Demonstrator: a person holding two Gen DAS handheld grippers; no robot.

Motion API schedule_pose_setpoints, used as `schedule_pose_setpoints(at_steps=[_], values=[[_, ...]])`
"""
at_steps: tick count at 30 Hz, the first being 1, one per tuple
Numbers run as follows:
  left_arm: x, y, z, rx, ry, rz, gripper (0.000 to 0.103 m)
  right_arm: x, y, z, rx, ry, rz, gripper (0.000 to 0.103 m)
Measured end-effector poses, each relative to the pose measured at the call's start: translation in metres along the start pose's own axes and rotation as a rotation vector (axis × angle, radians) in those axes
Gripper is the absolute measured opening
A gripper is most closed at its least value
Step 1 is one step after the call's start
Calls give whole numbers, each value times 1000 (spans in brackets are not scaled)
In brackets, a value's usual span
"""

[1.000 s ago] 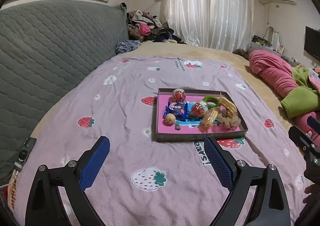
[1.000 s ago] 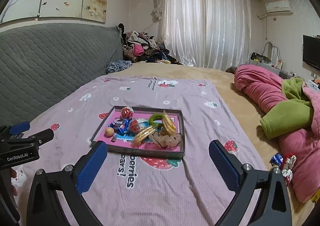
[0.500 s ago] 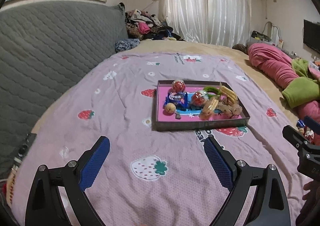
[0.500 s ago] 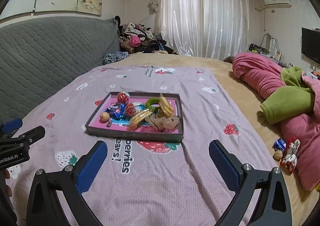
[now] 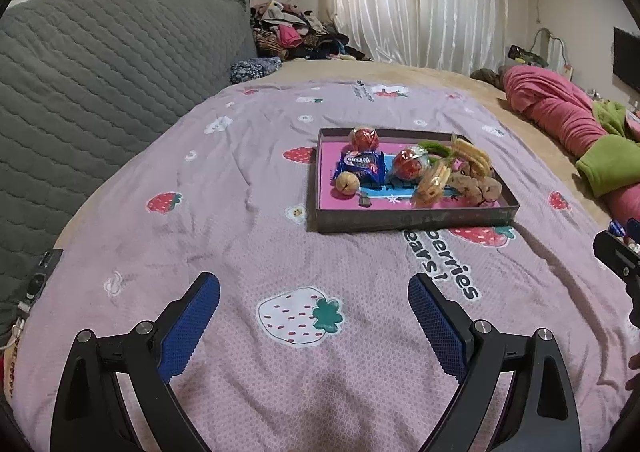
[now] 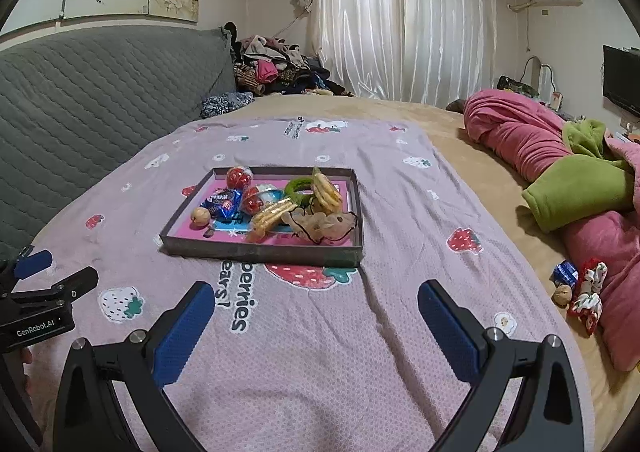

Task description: Organize objects

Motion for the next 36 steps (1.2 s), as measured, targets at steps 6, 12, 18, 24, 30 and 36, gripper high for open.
schedule_pose_setpoints(at_steps=[6,12,18,24,30,36], values=[[-14,-8,-1,-3,-9,22,95,-15,-14,2,6,0,40,103],[-25,-14,-1,-9,-15,32,95,-22,-23,5,20,0,60,103],[-33,-19,-1,-14,-23,36,95,-28,-28,3,20,-4,64,103],[-37,-24,-3,-31,-17,28,95,-35,-38,2,16,-5,83,103],[-40,-25,-5,-33,-24,17,95,-40,-45,-1,13,-7,81,103],[-48,-27,-2,-7,-47,28,95,-42,-47,-3,13,-8,81,103]])
Point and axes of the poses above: each gripper's, at about its wrist camera, not at the fingertips, and x roughly against the way its jaws point, z to its left, y to its top, the point moved 2 cm from there along -x, roughly the way its jaws point, and after that the axes turned 11 degrees about -y, right-handed, at the moved point
